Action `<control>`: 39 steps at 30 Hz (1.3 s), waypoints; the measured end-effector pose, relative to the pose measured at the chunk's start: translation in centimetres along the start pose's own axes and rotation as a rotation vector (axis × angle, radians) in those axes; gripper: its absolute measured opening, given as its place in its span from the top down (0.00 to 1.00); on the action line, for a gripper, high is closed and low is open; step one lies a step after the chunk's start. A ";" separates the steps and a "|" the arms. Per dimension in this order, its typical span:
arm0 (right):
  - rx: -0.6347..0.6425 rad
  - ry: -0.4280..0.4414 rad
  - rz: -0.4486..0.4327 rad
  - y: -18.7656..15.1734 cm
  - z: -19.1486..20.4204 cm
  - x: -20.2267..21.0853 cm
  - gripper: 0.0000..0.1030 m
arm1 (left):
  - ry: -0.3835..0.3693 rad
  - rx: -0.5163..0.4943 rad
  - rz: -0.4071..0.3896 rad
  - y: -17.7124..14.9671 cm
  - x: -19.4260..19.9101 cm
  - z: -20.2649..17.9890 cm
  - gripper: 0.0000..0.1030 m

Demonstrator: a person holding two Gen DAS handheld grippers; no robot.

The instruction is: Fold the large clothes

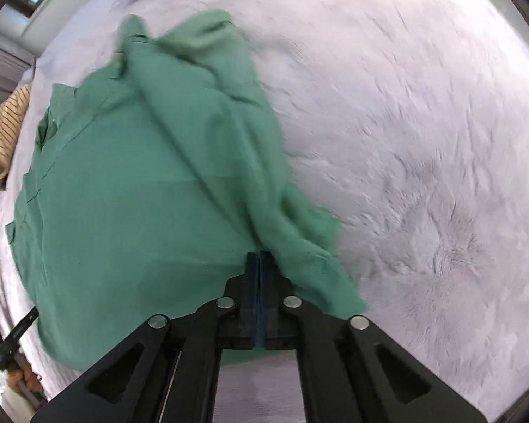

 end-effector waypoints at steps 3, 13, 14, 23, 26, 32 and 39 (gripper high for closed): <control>0.032 -0.032 -0.006 -0.5 -0.7 0.5 1.00 | 0.029 -0.013 -0.001 0.1 0.9 -0.5 0.95; 0.062 -0.046 0.012 -2.0 1.7 4.3 0.96 | 0.058 -0.018 0.008 -2.4 4.7 -2.6 0.95; 0.069 -0.042 0.010 -2.4 1.9 4.7 0.96 | 0.055 -0.017 0.015 -2.7 4.9 -2.8 0.95; 0.176 -0.053 0.017 -7.6 6.1 8.1 0.96 | 0.062 0.010 0.056 -7.5 6.8 -3.9 0.94; 0.198 -0.052 0.020 -9.5 7.2 9.1 0.96 | 0.071 0.015 0.073 -8.9 7.3 -4.9 0.09; 0.247 -0.066 0.008 -11.5 8.0 10.9 0.96 | 0.052 -0.041 0.041 -12.7 10.0 -8.0 0.01; 0.335 -0.108 -0.067 -11.8 12.7 12.9 0.93 | 0.081 0.003 0.041 -12.9 11.3 -8.5 0.01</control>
Point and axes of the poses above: each gripper's, at about its wrist camera, not at the fingertips, and x roughly against the way its jaws point, z to its left, y to its top, the point moved 3 cm from there along -x, roughly the way its jaws point, and after that the axes turned 13 degrees about -y, right-handed, at the moved point
